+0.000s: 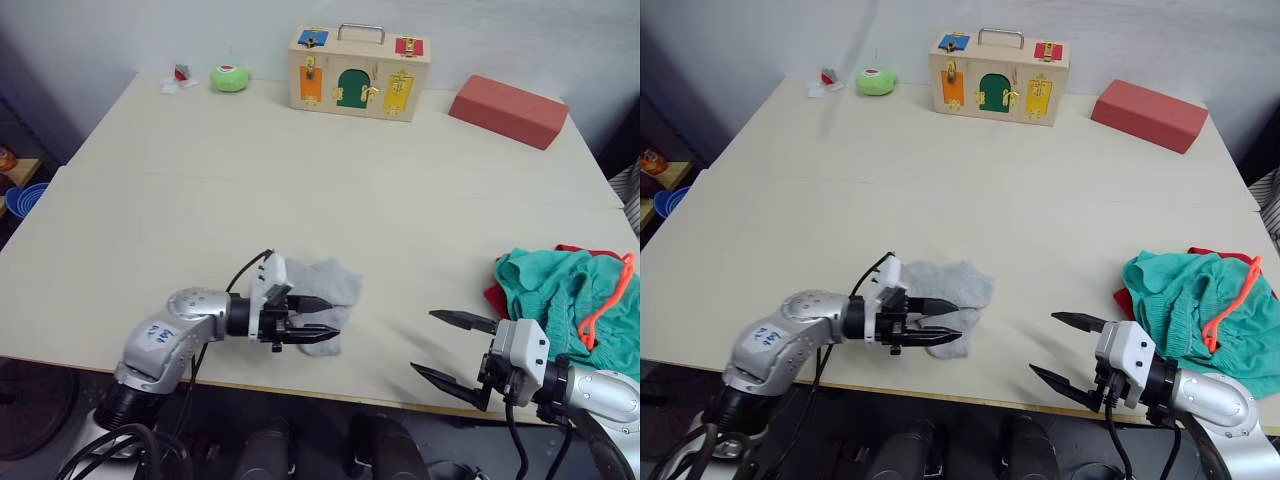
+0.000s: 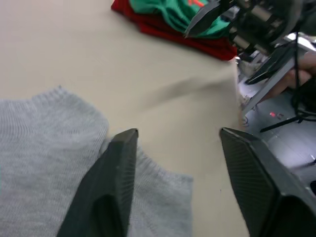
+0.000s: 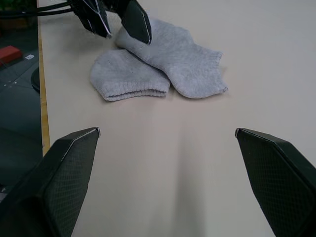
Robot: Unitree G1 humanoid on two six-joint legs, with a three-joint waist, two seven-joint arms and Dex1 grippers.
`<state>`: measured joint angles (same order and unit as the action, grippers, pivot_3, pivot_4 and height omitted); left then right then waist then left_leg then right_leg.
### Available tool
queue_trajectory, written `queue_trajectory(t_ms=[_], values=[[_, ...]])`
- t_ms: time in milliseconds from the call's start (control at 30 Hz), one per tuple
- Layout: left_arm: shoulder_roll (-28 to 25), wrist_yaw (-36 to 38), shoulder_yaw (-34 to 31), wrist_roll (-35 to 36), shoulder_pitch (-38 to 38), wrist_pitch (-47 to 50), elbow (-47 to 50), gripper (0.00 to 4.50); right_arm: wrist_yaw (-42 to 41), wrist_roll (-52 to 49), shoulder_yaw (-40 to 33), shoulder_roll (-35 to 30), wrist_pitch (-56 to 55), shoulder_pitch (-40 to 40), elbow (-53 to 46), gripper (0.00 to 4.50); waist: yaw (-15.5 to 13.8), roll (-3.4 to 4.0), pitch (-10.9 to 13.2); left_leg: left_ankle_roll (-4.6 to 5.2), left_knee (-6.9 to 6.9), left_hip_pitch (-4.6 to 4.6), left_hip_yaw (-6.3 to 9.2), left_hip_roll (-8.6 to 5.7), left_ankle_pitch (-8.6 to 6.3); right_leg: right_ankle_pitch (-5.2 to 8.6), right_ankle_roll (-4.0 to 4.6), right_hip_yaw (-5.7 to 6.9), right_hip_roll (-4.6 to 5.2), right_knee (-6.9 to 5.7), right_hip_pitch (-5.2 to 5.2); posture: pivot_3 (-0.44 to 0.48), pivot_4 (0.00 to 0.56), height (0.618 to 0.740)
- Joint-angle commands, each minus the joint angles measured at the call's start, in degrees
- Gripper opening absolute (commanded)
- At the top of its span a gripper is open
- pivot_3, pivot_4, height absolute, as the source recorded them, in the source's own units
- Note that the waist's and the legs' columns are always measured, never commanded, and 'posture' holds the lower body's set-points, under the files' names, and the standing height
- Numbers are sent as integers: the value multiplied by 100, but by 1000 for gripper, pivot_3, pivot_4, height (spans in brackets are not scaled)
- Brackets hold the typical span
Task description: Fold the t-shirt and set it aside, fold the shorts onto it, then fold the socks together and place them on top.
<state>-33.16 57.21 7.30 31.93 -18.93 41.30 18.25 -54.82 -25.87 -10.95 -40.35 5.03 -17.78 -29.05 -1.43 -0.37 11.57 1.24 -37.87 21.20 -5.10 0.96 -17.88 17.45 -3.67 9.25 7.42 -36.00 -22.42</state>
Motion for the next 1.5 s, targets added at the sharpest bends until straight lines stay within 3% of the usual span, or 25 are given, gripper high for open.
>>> queue_trajectory(t_ms=[33,133,267,367,500,667,700,867,1000,1133,1233,1367,1500], values=[[-599,749,-694,570,29,-75,141,3078,200,-81,209,-13,322,195,-426,4500,13,1,0,-3,0,-1,-5,5,0,-1,2,0,-2,0,-2,0,150,740],[-960,1076,-1220,425,-466,-704,-769,3078,537,9,739,139,792,560,-648,4500,-4,1,1,-5,-1,-1,-8,8,3,-3,7,0,-3,-2,-5,0,150,740],[-1281,1556,-623,-1027,-1564,-2562,-3125,3078,919,617,1905,580,1058,1095,-601,4500,-44,2,0,8,-6,5,-6,7,10,-15,16,3,-4,1,-8,0,150,740],[-1014,1702,-209,-1738,-2285,-3562,-4762,3078,1022,1246,2601,796,956,1443,-199,4500,-39,-1,-1,17,-5,10,-17,-2,11,-23,8,0,2,4,-13,0,150,740],[-542,1601,-33,-2216,-2934,-4184,-6132,3078,1150,1507,2854,997,939,1720,104,4500,-4,-9,-1,38,-24,47,-31,-12,3,-36,-14,-3,0,2,-29,0,150,740],[-109,1507,16,-2529,-3335,-4596,-7062,3078,1173,1795,3025,1088,900,2008,519,4500,23,-23,-2,58,-65,129,-45,-25,-4,-53,-47,5,-28,14,-90,0,150,740],[-39,1510,3,-2559,-3382,-4629,-7179,3115,1163,1865,3051,1079,885,2058,602,4316,26,-23,-2,60,-67,128,-51,-26,-5,-54,-51,7,-30,14,-90,0,150,740],[194,1607,-102,-2579,-3524,-4702,-7523,3132,1099,1964,3109,1103,744,2199,832,2845,32,-28,1,72,-88,122,-57,-22,1,-60,-61,-4,-30,3,-90,0,150,740],[269,1898,-138,-2514,-3497,-4655,-7491,2256,1080,2017,3142,1153,687,2338,1003,1485,34,-29,1,77,-112,120,-55,-20,3,-70,-56,-18,-2,-4,-90,0,150,740],[290,2040,-182,-2507,-3401,-4574,-7406,921,1041,2051,3117,1169,620,2418,1135,37,42,-29,1,79,-113,120,-54,-14,7,-90,-43,-21,8,-3,-91,0,150,740],[287,2049,-213,-2505,-3263,-4577,-7279,34,963,2041,3025,1105,524,2458,1228,0,66,-28,1,78,-113,120,-55,-13,9,-91,-42,-21,7,-6,-91,0,150,740],[240,1964,-316,-2442,-2937,-4452,-6812,34,788,2053,2896,928,312,2527,1395,0,117,-28,1,82,-116,121,-57,-15,11,-91,-43,-21,8,-5,-91,0,150,740],[34,1685,-570,-2108,-1770,-3657,-4912,34,406,2012,2728,628,-238,2783,1868,0,161,-28,1,87,-117,118,-58,-18,11,-94,-47,-27,15,-5,-85,0,150,740]])
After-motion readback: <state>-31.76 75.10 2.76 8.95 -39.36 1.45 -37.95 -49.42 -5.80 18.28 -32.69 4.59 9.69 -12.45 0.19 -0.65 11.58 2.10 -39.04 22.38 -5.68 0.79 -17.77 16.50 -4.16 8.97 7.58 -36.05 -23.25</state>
